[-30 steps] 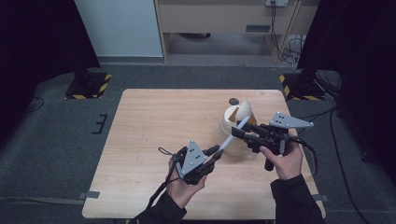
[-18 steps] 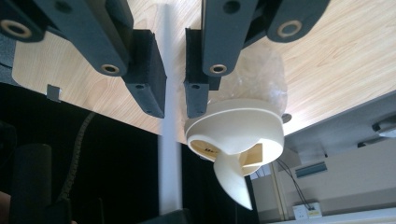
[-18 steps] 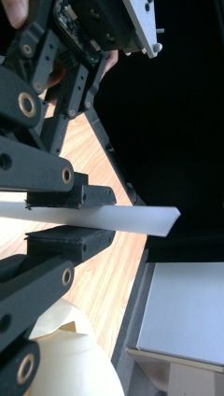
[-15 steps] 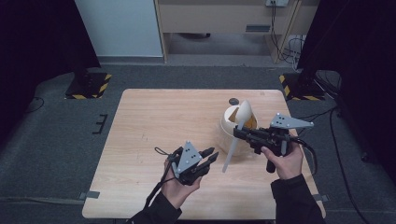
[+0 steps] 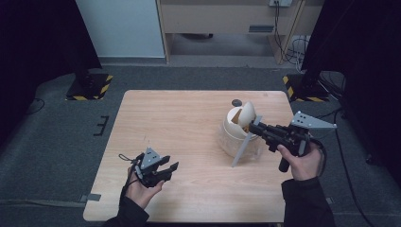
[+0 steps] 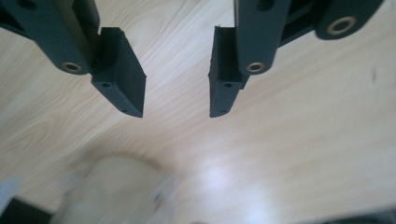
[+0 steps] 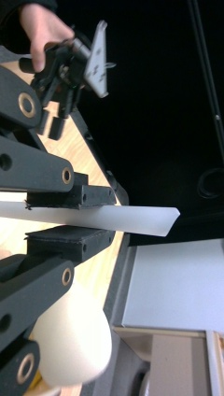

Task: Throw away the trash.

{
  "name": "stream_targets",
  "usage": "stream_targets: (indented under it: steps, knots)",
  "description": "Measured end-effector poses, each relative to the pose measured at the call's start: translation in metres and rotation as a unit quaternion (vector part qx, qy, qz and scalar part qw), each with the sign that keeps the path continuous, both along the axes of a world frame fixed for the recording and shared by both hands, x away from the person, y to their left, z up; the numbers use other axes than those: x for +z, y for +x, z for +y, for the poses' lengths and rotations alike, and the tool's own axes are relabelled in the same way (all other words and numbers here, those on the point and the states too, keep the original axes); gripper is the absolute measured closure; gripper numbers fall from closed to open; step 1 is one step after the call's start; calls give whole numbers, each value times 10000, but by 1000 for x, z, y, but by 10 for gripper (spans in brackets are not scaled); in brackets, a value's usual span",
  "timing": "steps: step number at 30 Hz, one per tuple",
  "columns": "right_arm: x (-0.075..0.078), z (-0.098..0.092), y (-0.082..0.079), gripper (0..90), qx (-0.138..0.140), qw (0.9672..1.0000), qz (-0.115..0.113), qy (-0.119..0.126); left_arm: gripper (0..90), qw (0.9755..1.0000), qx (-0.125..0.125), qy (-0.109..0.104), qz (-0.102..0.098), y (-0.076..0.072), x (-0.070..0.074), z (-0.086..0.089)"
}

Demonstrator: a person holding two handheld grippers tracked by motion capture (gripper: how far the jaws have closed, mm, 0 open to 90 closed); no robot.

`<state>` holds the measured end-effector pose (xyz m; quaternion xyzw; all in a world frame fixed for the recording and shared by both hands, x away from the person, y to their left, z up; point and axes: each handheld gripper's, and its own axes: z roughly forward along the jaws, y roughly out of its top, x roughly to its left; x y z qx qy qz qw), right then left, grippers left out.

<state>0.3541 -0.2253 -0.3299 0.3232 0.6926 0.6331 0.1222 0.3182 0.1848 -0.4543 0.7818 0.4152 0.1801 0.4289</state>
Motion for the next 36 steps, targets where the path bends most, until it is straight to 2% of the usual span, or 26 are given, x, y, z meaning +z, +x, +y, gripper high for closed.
stream_targets:
  steps: [1,3,5,6,7,8,9,11,13,18,22,27,28,29,34,35,36]
  knots:
    - [1,-2,0,802,-25,10000,-20,16,525,10000,0,0,0,0,0,0]
    - [4,-7,-1,802,-111,9999,-82,76,491,9993,149,174,289,7,-17,8]
    - [6,-12,-2,802,-197,9996,-152,134,451,9989,157,231,367,10,-22,8]
    - [7,-15,-3,802,-236,9994,-184,154,428,9979,88,313,557,15,-30,9]
    - [8,-17,-3,802,-285,9992,-203,178,408,9973,79,373,631,16,-34,8]
    - [9,-20,-4,802,-324,9991,-214,196,403,9973,79,373,631,16,-34,8]
    - [10,-22,-4,802,-361,9988,-241,208,392,9958,25,552,729,18,-41,8]
    - [11,-24,-4,802,-393,9986,-261,231,370,9952,11,608,769,19,-45,8]
    - [13,-29,-5,802,-498,9977,-331,314,348,9934,2,751,872,22,-53,7]
    - [17,-36,-7,803,-702,9952,-491,466,264,9903,-200,1067,865,26,-63,2]
    - [20,-40,-8,803,-857,9929,-612,545,224,9893,-259,1136,883,28,-68,0]
    - [22,-43,-10,804,-1031,9898,-729,662,197,9897,-242,1098,889,29,-69,1]
    - [23,-44,-10,805,-1101,9885,-784,685,189,9897,-246,1102,879,29,-70,1]
    - [23,-46,-11,805,-1283,9852,-891,710,175,9899,-245,1089,876,29,-70,1]
    - [24,-49,-12,806,-1565,9783,-1103,787,141,9905,-269,1051,839,29,-72,0]
    - [24,-49,-12,806,-1565,9783,-1103,787,132,9905,-269,1051,839,29,-72,0]
    - [25,-51,-12,806,-1640,9759,-1177,834,123,9908,-286,1035,821,29,-73,0]
